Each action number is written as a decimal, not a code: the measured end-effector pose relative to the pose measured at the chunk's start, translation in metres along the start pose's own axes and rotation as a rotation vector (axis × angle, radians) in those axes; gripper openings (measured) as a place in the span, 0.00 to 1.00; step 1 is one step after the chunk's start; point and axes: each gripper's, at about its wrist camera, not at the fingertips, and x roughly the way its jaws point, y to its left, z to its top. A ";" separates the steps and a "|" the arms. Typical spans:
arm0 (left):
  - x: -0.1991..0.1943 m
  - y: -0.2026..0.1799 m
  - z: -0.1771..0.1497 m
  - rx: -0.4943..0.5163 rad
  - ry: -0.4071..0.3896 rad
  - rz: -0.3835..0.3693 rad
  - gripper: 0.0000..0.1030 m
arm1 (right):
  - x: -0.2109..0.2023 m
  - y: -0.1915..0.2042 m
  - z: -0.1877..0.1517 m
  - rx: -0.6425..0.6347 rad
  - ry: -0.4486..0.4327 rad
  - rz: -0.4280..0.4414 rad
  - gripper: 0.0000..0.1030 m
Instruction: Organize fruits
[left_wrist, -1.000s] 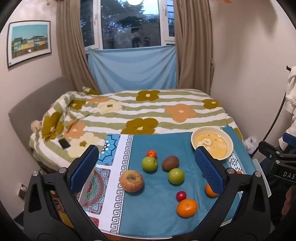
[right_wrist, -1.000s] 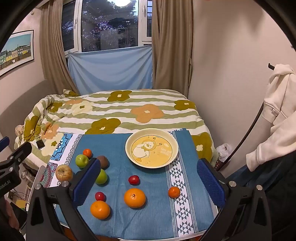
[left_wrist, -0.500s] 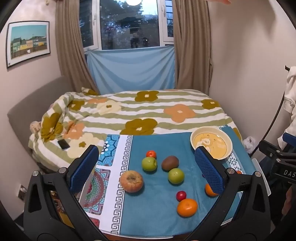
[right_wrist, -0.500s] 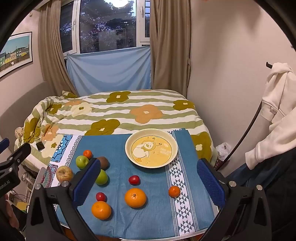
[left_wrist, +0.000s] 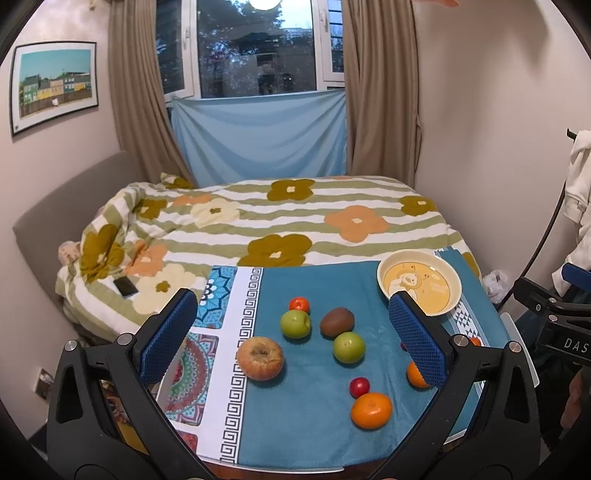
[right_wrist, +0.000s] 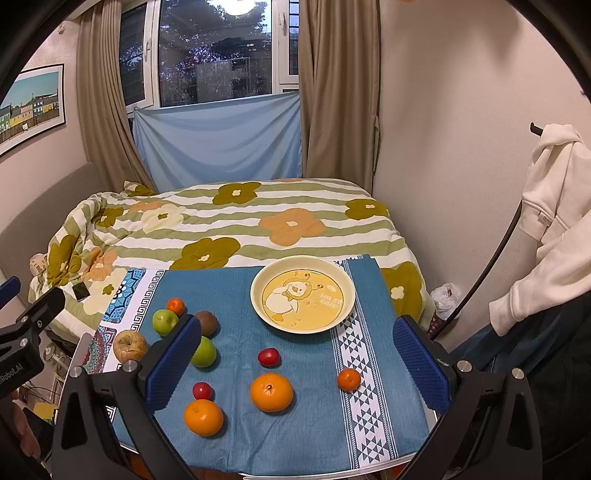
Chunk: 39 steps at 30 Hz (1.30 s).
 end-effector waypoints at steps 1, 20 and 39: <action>0.000 0.000 0.000 0.000 0.000 0.000 1.00 | 0.000 0.000 0.000 0.000 0.000 0.000 1.00; 0.000 0.000 -0.002 -0.004 0.001 0.000 1.00 | 0.000 0.000 0.000 0.002 0.000 0.000 1.00; -0.002 0.003 -0.002 -0.009 0.001 0.000 1.00 | -0.001 0.001 0.000 0.003 0.001 0.001 1.00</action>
